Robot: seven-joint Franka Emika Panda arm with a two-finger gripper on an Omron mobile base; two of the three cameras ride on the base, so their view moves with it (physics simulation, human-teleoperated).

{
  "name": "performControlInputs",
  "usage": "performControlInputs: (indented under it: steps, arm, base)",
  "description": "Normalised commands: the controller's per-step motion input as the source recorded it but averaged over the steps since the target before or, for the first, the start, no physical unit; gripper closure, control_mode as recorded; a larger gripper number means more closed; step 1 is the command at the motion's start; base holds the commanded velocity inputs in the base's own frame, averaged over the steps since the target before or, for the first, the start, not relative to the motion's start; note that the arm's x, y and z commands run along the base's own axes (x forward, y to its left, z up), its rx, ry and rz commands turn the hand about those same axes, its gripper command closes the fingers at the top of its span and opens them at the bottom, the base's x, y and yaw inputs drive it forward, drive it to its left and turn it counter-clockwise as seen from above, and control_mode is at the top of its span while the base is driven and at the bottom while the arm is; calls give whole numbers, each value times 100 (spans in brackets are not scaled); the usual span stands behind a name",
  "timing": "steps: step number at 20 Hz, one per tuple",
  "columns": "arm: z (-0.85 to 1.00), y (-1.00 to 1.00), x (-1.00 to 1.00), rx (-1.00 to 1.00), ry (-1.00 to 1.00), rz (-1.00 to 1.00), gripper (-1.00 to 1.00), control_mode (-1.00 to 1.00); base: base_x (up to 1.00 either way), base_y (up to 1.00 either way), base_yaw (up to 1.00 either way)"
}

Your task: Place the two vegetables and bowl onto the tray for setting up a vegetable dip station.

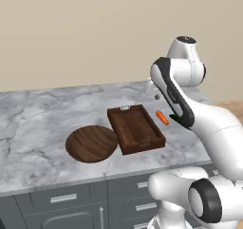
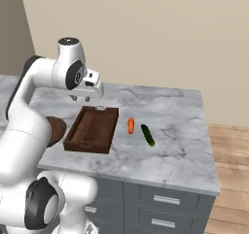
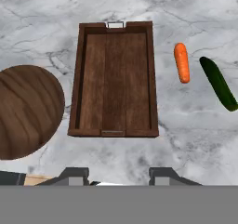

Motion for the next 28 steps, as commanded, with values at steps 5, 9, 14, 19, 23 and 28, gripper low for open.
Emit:
performControlInputs:
  steps: [5,9,14,19,23,28]
  arm:
    - [0,-43,0,0,0,3,-100,-100]
    - [-14,-91,0,0,0,14,-100,-100]
    - [-24,-89,1,0,0,16,-100,-100]
    - [-38,-60,13,-3,3,14,-100,-100]
    - [-42,-33,26,-12,13,7,-100,-100]
    - [-35,-26,34,-7,14,0,-100,-100]
  base:
    - [0,0,0]
    - [0,0,0]
    - [0,0,0]
    - [0,0,0]
    - [0,0,0]
    - [0,0,0]
